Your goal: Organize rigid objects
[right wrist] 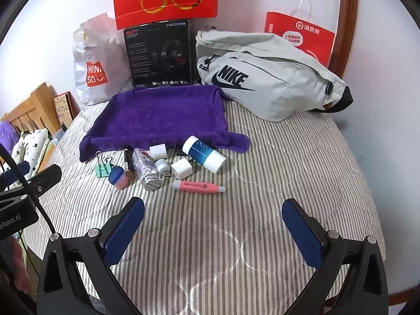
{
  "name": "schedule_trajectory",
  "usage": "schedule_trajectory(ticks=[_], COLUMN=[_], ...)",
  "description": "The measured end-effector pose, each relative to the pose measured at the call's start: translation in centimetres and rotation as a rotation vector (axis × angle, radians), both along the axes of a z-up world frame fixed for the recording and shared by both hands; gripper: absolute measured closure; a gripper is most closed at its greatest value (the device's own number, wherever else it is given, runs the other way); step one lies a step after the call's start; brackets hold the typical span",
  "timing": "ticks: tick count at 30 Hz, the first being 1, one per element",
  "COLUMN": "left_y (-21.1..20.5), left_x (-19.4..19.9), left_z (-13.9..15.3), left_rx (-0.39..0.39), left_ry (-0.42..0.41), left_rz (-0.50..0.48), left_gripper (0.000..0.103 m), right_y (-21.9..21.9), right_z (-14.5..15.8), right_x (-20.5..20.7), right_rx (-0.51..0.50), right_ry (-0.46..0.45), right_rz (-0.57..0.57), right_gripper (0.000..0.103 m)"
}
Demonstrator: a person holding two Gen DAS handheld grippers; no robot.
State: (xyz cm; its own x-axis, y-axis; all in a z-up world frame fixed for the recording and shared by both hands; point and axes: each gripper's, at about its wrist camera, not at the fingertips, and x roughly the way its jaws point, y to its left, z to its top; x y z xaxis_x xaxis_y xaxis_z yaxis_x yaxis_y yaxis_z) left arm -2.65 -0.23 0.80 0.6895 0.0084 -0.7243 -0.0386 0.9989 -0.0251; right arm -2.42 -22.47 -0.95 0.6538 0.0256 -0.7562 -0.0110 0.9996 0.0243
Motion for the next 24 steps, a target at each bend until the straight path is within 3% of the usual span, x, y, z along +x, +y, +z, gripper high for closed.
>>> schedule_trajectory(ticks=[24], left_y=[0.13], left_x=[-0.49], left_z=[0.08], left_rx=[0.015], left_ry=[-0.002], left_rz=[0.003], left_gripper=[0.0], right_y=[0.13], right_z=[0.38], right_x=[-0.35], right_rx=[-0.003], right_ry=[-0.007], right_rz=[0.003], right_gripper=[0.0])
